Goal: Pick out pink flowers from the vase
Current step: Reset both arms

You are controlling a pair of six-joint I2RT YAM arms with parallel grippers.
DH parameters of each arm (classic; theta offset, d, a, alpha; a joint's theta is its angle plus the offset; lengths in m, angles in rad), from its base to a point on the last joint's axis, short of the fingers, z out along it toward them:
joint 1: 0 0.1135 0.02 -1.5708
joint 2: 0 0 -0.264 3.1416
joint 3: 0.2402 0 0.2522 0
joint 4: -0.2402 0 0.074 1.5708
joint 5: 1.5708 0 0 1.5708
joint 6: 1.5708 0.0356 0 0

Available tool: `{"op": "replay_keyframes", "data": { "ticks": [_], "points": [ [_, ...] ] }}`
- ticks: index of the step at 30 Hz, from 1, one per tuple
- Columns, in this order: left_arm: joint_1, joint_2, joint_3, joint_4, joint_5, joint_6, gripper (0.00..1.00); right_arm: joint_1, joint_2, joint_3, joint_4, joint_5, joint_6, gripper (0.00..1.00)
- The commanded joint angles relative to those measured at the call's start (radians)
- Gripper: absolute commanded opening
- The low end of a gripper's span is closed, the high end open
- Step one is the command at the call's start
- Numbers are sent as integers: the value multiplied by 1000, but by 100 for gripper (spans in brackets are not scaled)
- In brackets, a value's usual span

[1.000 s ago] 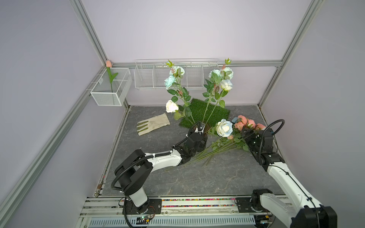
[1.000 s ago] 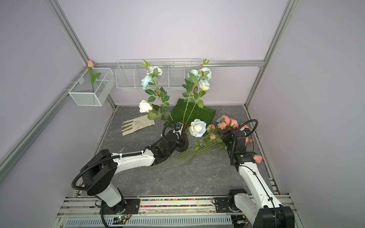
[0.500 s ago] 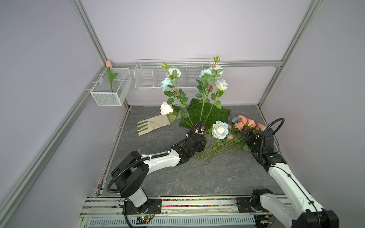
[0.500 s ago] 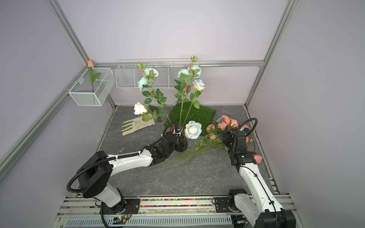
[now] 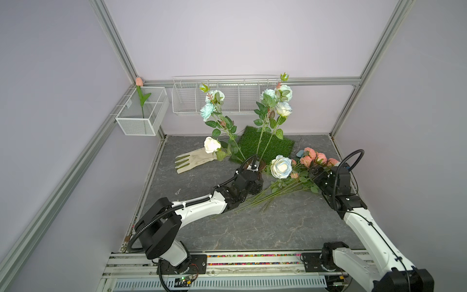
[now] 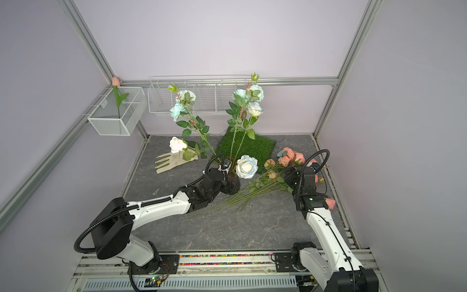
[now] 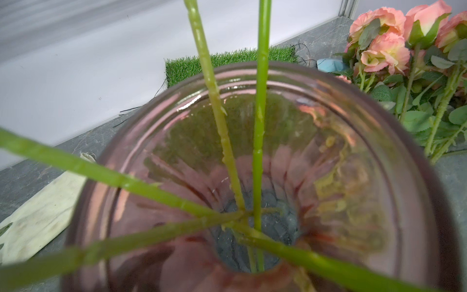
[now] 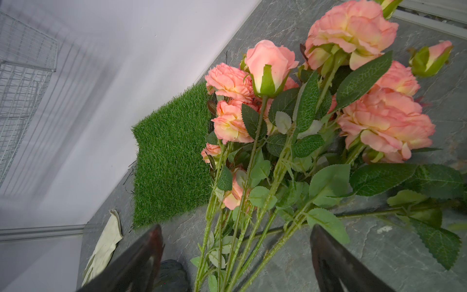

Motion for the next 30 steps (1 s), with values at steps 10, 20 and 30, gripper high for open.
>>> {"op": "replay_keyframes", "data": {
  "ticks": [10, 20, 30],
  "points": [
    [-1, -128, -19, -170, 130, 15, 90, -82, -37, -1, -85, 77, -53, 97],
    [-14, -206, -85, -239, 221, -7, 99, -189, -22, 30, -126, 133, -108, 100],
    [-9, -313, -238, -284, 54, -247, 99, -205, 56, 38, -121, 292, -183, 100]
  ]
}}
